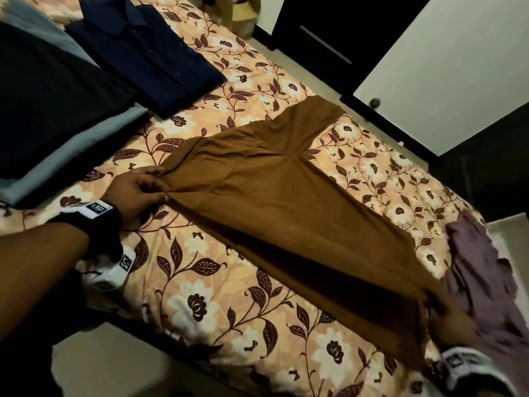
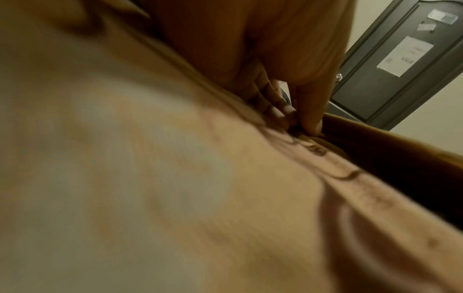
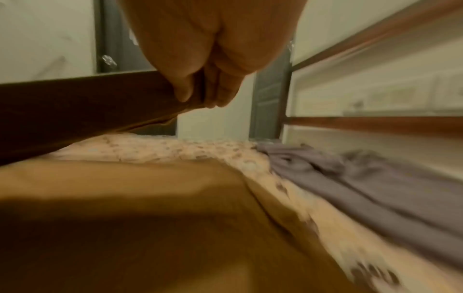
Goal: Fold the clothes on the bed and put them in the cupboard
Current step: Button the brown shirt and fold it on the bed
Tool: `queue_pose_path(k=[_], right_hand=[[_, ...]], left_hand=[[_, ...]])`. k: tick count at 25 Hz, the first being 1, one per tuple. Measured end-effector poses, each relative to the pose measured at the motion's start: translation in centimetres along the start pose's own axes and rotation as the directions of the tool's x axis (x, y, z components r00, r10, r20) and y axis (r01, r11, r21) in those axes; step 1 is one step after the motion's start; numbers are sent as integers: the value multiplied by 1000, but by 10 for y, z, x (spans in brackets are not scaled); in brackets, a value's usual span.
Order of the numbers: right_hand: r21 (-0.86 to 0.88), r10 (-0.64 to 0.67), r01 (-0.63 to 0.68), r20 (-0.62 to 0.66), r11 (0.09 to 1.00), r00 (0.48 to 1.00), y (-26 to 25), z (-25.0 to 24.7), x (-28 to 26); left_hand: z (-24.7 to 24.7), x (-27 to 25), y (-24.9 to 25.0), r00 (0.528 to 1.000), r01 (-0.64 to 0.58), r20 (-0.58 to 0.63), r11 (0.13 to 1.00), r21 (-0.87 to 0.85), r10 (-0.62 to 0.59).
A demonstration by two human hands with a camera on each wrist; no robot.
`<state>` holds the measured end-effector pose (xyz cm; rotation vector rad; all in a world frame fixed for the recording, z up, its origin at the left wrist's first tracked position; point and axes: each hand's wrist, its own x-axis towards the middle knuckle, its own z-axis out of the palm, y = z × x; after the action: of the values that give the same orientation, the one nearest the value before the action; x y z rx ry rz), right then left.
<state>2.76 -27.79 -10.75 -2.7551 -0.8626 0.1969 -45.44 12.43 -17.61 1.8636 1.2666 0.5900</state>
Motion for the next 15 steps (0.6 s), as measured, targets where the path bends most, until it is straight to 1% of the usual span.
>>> queue_pose_path(k=[1, 2, 3, 4, 5, 7, 9, 12, 15], right_hand=[[-86, 23, -13, 115, 996, 993, 1, 17, -14], [-184, 149, -126, 117, 975, 982, 3, 25, -34], [-244, 238, -183, 218, 952, 946, 1, 39, -51], [-267, 275, -211, 229, 940, 934, 9, 52, -64], [-302, 255, -186, 206, 935, 945, 11, 50, -59], [-319, 264, -201, 169, 926, 950, 8, 43, -52], [-347, 285, -213, 171, 913, 943, 5, 39, -59], [-300, 321, -265, 154, 916, 935, -5, 35, -59], [-329, 339, -273, 163, 904, 927, -4, 39, -60]], left_hand=[[-3, -1, 0, 1000, 14, 14, 999, 30, -14], [-6, -2, -1, 999, 31, 20, 998, 49, -32], [-6, -2, -2, 998, 52, 21, 997, 57, -53], [-5, -3, -3, 997, 69, 18, 996, 64, -70], [-3, -3, -3, 996, 82, 14, 994, 76, -83], [1, -2, 0, 994, 108, 0, 992, 69, -108], [3, -1, 8, 985, 165, -43, 986, -21, -166], [6, -3, 15, 956, 263, -91, 950, -169, -281], [10, -2, 16, 943, 291, -89, 923, -251, -321]])
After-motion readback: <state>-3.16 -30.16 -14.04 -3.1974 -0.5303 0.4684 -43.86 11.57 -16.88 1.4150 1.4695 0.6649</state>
